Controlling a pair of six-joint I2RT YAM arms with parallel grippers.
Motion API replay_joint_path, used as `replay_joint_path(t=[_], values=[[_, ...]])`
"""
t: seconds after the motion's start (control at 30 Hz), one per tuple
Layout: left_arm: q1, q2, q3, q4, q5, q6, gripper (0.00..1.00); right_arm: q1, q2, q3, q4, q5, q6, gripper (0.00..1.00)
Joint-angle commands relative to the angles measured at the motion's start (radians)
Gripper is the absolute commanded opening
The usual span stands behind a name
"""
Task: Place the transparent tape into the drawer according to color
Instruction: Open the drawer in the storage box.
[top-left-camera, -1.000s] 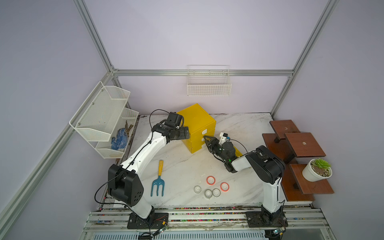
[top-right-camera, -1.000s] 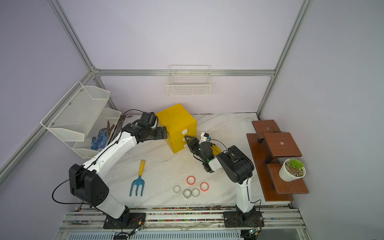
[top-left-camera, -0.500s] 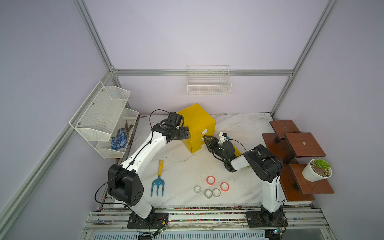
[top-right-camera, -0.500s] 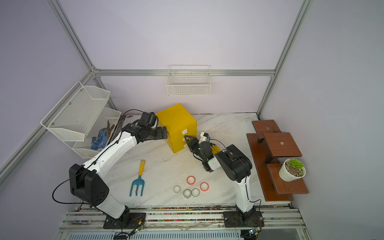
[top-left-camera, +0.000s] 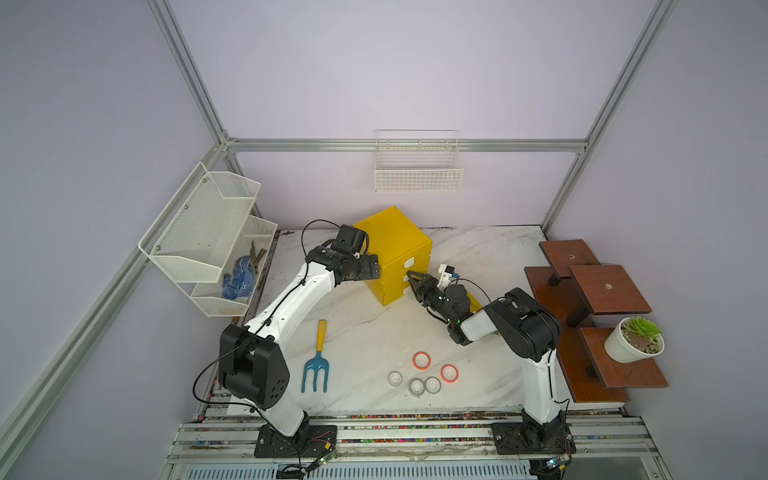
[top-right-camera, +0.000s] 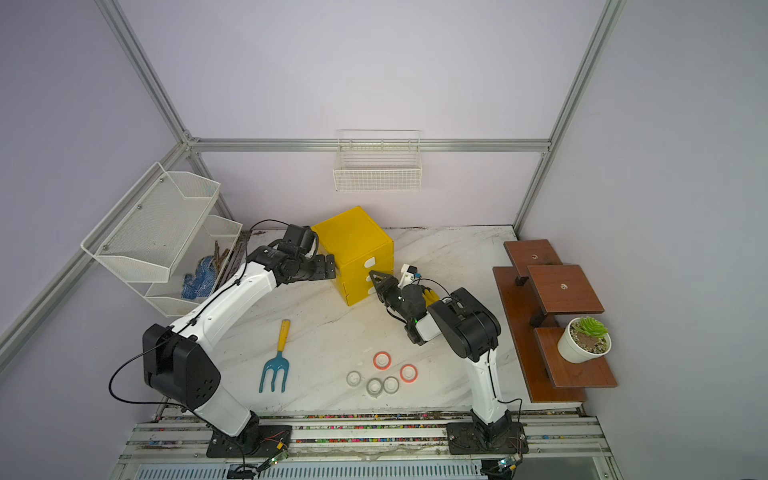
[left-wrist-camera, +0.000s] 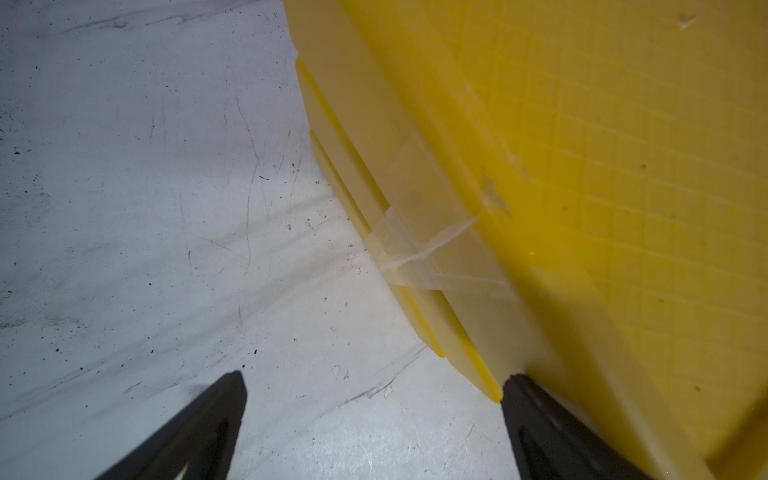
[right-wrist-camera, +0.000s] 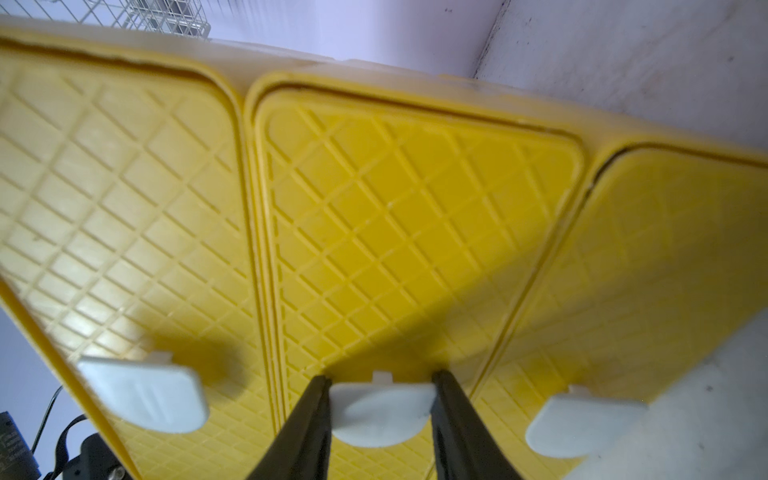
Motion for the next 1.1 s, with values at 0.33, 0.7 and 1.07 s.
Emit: replay_joint_path(t=[0.33,0.7,1.07], values=[[0.004,0.007,0.004,0.033,0.017,0.006,1.00,-0.005,-0.168,-0.325,0.203,-0.012,0.029,0.35],[0.004,0.012,0.002,0.033,0.022,0.007,1.00,-0.007,-0.247,-0.436,0.215,-0.011,0.042,0.35],[0.004,0.002,0.002,0.031,0.017,0.007,1.00,-0.006,-0.287,-0.463,0.210,-0.029,0.042,0.39]])
